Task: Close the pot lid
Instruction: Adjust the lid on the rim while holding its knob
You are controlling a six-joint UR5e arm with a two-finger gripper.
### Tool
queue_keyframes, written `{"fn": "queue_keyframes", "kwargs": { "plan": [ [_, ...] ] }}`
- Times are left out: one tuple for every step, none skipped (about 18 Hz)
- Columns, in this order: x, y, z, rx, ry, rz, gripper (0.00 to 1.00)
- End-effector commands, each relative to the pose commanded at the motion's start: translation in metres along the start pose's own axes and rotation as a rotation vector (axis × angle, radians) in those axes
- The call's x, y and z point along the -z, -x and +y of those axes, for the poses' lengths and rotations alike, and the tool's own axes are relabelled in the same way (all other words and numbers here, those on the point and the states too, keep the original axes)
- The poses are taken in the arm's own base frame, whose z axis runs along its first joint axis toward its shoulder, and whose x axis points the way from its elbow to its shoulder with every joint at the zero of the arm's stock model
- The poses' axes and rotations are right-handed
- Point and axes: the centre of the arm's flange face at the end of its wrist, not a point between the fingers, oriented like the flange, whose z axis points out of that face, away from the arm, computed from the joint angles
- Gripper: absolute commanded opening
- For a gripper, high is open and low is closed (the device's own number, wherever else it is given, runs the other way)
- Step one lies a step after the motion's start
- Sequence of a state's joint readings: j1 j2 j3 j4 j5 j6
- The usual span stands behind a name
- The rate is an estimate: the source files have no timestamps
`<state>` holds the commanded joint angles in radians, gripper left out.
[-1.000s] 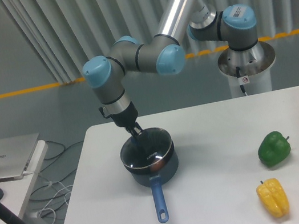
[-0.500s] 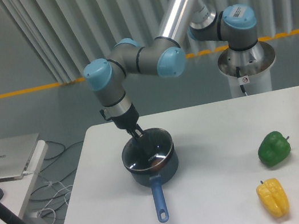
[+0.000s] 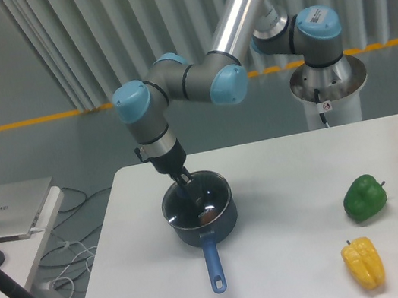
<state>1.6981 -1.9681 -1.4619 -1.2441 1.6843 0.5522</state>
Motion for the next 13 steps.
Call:
{"fn": "queue_keyframes", "kwargs": {
  "plan": [
    [0.002,0.0,0.0,0.0,-0.003,-0.002,0.99],
    [0.003,0.0,0.0,0.0,-0.004,-0.002,0.99],
    [0.005,0.0,0.001,0.001,-0.006,-0.004,0.99],
    [0.005,0.0,0.001,-0.001,-0.007,-0.004,1.0],
    [0.006,0.0,0.001,0.0,-0.009,-0.006,1.0],
    [0.006,0.0,0.001,0.0,-0.009,-0.006,1.0],
    [0.007,0.001,0.001,0.0,-0.01,-0.006,1.0],
    [0.008,0.001,0.001,0.0,-0.012,-0.007,1.0],
    [0.008,0.001,0.001,0.0,-0.011,-0.009,1.0],
    [0.011,0.001,0.002,0.0,-0.015,-0.011,1.0],
    [0.015,0.003,0.005,0.004,-0.018,-0.017,1.0],
    [0.019,0.005,0.007,0.008,-0.022,-0.021,1.0],
    [0.027,0.004,0.01,0.009,-0.03,-0.028,1.0]
  ]
}}
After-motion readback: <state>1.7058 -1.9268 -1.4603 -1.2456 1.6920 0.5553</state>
